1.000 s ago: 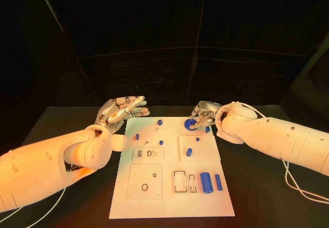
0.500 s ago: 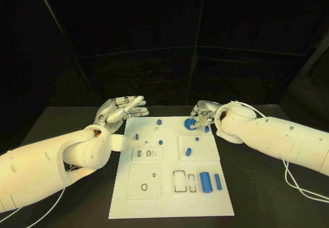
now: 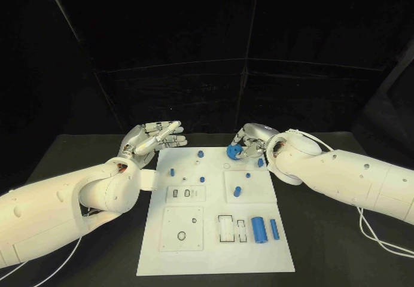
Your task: Assemble the parts on the task board
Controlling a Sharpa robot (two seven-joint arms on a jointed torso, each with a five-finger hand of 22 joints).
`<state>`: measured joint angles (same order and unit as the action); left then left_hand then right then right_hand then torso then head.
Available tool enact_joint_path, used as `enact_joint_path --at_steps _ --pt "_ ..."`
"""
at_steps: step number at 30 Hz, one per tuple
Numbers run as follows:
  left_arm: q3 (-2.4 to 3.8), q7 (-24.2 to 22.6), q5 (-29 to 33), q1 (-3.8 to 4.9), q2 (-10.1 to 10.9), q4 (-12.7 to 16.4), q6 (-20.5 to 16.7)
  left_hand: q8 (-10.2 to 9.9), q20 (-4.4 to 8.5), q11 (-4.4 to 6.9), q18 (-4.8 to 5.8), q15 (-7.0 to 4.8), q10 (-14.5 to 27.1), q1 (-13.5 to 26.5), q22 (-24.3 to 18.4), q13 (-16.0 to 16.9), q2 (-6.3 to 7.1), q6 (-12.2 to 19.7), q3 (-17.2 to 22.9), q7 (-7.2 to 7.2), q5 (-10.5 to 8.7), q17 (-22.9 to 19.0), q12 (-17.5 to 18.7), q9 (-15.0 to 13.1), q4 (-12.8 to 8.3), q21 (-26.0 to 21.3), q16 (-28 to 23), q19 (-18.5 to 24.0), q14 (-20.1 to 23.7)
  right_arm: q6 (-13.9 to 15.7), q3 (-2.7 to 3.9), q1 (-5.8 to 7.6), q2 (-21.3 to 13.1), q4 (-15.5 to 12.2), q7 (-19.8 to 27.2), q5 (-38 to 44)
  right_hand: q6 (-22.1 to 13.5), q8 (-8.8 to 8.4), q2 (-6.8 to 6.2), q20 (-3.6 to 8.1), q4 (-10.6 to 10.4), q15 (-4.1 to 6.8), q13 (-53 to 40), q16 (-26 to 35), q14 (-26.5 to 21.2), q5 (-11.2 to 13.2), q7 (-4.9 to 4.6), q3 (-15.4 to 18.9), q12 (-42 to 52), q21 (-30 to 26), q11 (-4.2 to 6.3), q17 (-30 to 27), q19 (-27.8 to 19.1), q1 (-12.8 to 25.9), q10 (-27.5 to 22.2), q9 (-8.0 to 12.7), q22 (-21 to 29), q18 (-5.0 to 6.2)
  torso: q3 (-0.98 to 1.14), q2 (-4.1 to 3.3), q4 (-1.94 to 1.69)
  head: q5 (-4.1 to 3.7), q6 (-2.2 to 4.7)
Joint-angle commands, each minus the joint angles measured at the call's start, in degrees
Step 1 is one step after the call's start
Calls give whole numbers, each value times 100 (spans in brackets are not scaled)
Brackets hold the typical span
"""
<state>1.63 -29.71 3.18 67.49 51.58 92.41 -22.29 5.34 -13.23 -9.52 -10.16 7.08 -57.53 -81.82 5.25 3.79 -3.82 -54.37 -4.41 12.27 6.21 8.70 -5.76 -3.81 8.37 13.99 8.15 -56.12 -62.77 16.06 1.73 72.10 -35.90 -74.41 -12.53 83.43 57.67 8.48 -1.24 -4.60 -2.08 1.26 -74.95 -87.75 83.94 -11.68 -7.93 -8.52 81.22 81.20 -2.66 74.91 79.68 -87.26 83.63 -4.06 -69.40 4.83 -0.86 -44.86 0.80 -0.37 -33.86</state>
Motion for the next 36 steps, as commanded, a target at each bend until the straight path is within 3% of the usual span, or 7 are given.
enact_joint_path --at_steps 1,7,10,14,25,36 --pt "6 -26 -9 8 7 24 50 -26 -6 -29 -31 10 -15 -14 -7 -9 -51 -20 -3 15 -1 6 37 9 -39 17 -21 -41 -5 370 5 10 -15 -216 148 181 261 63 24 -1 -66 37 -597 -17 489 0 53 -132 32 36 21 923 38 156 39 -25 -11 -73 -5 -1 -8 30 34" --pt "6 -26 -9 9 19 42 42 -31 -6 -29 -31 10 -15 -25 -10 -9 -51 -21 -2 15 -1 8 44 9 -52 14 -28 -41 -6 408 5 10 94 -457 35 325 257 23 -16 4 -61 39 -593 -14 487 -27 50 -194 20 38 20 916 37 231 33 -8 -17 -75 -7 -1 -11 59 27" --pt "6 -25 -9 10 21 49 43 -31 -6 -29 -31 10 -15 -25 -10 -9 -51 -21 -2 15 -1 8 44 9 -52 14 -28 -41 -6 412 5 11 258 -455 -22 389 250 -3 -37 5 -61 37 -582 -11 485 -43 45 -236 5 43 17 910 41 280 23 1 -29 -77 -14 -7 -31 72 24" --pt "6 -23 -9 10 19 56 47 -31 -6 -29 -31 10 -15 -25 -10 -9 -51 -21 -2 15 -1 8 44 9 -52 14 -28 -41 -6 401 -18 11 504 -349 -82 469 245 -32 -62 2 -66 33 -577 -10 485 -35 39 -280 -6 44 11 910 41 344 16 8 -33 -78 -11 -8 -30 118 10" --pt "6 -21 -9 11 -12 47 56 -36 -7 -30 -32 10 -13 -30 -12 -9 -51 -19 -3 16 -2 10 50 9 -58 12 -32 -41 -7 218 -182 -22 1095 114 -121 604 239 -64 -79 -1 -74 28 -574 -11 486 -7 33 -332 -16 49 6 915 46 413 10 14 -46 -81 4 -9 -11 173 -29" --pt "6 -17 -9 11 -28 42 55 -36 -7 -30 -32 10 -13 -30 -12 -9 -51 -19 -3 16 -2 10 50 9 -58 12 -32 -41 -7 28 -212 -65 1303 359 -167 642 204 -115 -103 -9 -67 19 -547 -12 487 38 18 -397 -52 50 -7 921 46 471 -18 22 -53 -82 13 -5 4 209 -42"
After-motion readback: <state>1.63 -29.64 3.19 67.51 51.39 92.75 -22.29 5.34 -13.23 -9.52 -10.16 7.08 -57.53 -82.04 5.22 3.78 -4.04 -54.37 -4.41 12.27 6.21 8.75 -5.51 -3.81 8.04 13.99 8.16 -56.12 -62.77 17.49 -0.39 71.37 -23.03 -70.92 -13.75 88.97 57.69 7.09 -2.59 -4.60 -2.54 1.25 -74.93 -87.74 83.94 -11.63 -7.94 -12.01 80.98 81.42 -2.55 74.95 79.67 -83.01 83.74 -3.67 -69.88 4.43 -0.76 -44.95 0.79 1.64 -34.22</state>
